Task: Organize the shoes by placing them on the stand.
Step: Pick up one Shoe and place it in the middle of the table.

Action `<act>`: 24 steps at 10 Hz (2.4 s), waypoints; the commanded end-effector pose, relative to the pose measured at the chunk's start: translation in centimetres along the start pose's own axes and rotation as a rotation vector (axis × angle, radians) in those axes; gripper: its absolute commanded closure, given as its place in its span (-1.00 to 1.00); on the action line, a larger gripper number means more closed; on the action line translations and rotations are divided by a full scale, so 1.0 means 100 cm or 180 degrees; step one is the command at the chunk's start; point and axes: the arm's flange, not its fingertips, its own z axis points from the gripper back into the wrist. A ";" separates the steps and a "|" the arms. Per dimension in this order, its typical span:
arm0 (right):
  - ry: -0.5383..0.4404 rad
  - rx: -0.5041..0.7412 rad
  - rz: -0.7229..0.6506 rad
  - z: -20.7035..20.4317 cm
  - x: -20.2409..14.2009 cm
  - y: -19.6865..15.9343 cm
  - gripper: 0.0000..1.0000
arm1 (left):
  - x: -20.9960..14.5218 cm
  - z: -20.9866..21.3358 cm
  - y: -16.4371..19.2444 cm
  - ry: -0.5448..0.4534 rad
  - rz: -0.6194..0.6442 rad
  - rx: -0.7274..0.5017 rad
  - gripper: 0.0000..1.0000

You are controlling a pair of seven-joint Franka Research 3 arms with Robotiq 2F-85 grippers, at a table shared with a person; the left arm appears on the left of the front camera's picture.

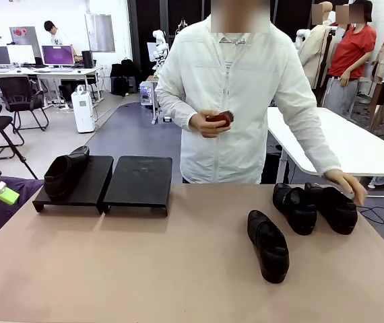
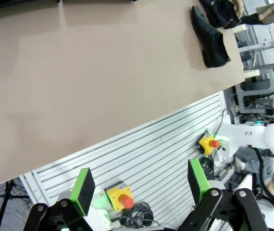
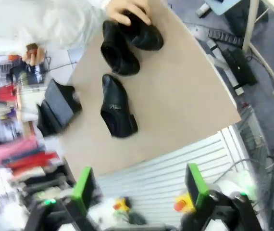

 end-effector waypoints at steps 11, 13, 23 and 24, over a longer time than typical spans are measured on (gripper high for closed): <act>0.0873 -0.1302 0.1518 -0.442 -0.121 0.214 -1.00 | -0.001 0.002 0.002 0.0001 -0.0037 -0.0056 -1.00; 0.0718 -0.1292 0.1660 -0.466 -0.127 0.206 -1.00 | -0.001 0.002 0.002 0.0001 -0.0037 -0.0056 -1.00; 0.0709 -0.1427 0.1861 -0.486 -0.120 0.193 1.00 | -0.001 0.002 0.002 0.0001 -0.0037 -0.0056 -1.00; 0.0695 -0.1433 0.1863 -0.486 -0.120 0.193 1.00 | -0.001 0.002 0.002 0.0001 -0.0037 -0.0056 -1.00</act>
